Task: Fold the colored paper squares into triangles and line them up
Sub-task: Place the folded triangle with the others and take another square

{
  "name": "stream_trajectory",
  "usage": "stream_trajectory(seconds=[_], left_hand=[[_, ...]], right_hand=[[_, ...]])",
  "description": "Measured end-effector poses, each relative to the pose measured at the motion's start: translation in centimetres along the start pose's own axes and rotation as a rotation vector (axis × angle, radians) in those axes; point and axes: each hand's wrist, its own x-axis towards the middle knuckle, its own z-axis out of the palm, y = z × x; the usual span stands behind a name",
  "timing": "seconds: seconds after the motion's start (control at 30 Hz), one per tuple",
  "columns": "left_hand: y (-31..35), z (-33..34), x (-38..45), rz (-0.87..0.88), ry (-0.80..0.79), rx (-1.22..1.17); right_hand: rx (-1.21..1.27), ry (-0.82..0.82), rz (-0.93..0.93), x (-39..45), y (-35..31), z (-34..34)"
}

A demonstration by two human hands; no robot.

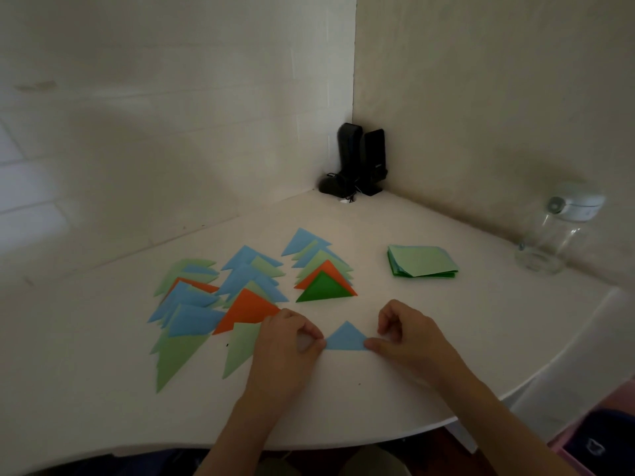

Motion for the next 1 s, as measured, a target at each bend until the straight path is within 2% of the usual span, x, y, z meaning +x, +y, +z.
stream_trajectory(seconds=[0.13, 0.33, 0.53, 0.67, 0.73, 0.8, 0.9, 1.0], left_hand=[[0.0, -0.3, -0.4, 0.027, 0.025, -0.035], [2.9, 1.9, -2.1, 0.095, 0.147, 0.145], [4.4, 1.9, -0.9, -0.08, -0.044, 0.133], [3.9, 1.6, -0.5, -0.023, -0.097, 0.0], [3.4, 1.5, -0.2, 0.027, -0.037, 0.015], [2.9, 1.2, 0.3, 0.036, 0.043, 0.014], [2.0, 0.7, 1.7, -0.001, 0.104, 0.024], [1.1, 0.7, 2.9, -0.021, 0.135, 0.031]], right_hand=[[-0.028, 0.019, 0.002, -0.2, 0.2, 0.5], [-0.083, 0.022, -0.027, -0.2, 0.3, 0.8], [-0.084, 0.045, -0.054, -0.3, 0.4, 1.0], [-0.049, 0.075, -0.069, -0.6, 0.5, 0.9], [0.021, 0.088, -0.063, -0.5, 0.4, 0.4], [0.054, 0.202, -0.065, 0.2, 0.6, -0.6], [-0.073, 0.456, -0.091, 2.0, 1.9, -2.6], [-0.199, 0.53, -0.058, 4.3, 3.7, -4.2]])
